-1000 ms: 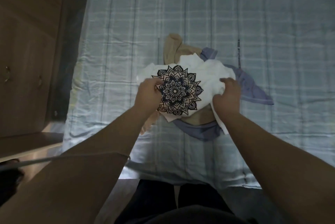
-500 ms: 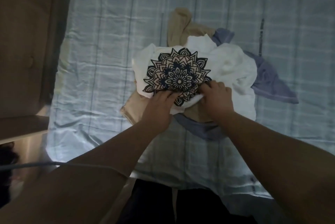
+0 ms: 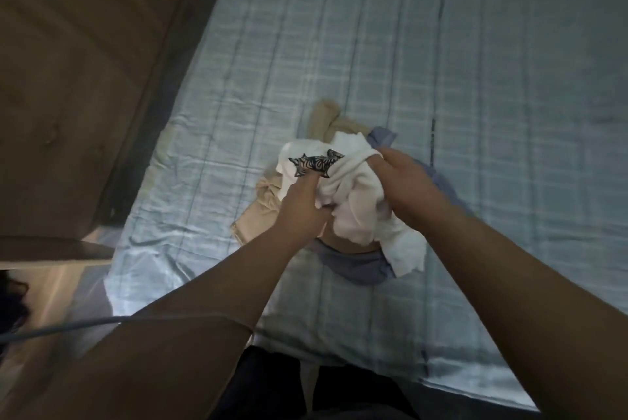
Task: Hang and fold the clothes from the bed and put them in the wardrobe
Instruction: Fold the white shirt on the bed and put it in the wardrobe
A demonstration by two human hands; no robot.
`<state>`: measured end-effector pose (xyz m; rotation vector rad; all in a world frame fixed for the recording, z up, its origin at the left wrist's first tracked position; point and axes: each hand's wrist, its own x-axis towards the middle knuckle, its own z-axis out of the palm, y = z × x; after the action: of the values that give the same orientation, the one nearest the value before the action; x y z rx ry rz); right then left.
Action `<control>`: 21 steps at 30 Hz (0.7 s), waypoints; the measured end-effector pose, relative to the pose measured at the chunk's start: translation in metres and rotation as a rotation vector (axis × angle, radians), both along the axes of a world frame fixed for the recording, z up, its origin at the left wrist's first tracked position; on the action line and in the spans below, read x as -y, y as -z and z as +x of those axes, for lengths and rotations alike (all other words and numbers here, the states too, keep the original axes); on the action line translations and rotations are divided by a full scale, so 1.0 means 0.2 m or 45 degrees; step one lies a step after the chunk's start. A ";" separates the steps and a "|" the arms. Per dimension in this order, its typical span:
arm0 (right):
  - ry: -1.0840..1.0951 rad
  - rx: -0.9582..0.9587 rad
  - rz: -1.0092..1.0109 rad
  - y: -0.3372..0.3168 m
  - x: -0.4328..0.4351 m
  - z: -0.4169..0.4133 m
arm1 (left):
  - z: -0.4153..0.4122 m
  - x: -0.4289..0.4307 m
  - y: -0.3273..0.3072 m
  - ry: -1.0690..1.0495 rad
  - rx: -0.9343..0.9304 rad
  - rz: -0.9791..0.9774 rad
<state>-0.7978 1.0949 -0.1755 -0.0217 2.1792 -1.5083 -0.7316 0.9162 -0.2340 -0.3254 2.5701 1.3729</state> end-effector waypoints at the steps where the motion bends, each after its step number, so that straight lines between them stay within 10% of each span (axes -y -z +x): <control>1: -0.022 0.025 -0.043 -0.08 -0.02 -0.01 | 0.00 0.00 -0.08 -0.030 0.023 0.084; 12: -0.126 -0.455 0.191 -0.86 -0.26 0.10 | 0.02 0.20 -1.14 0.078 -0.225 -0.047; 21: -0.398 -1.082 1.025 -1.29 -0.27 0.84 | 0.45 0.16 -1.80 0.169 -0.325 0.261</control>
<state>-0.6295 1.1482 0.0832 -0.8105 3.0856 -0.3635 -0.6409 0.8836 0.1251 0.0579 2.5562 1.7049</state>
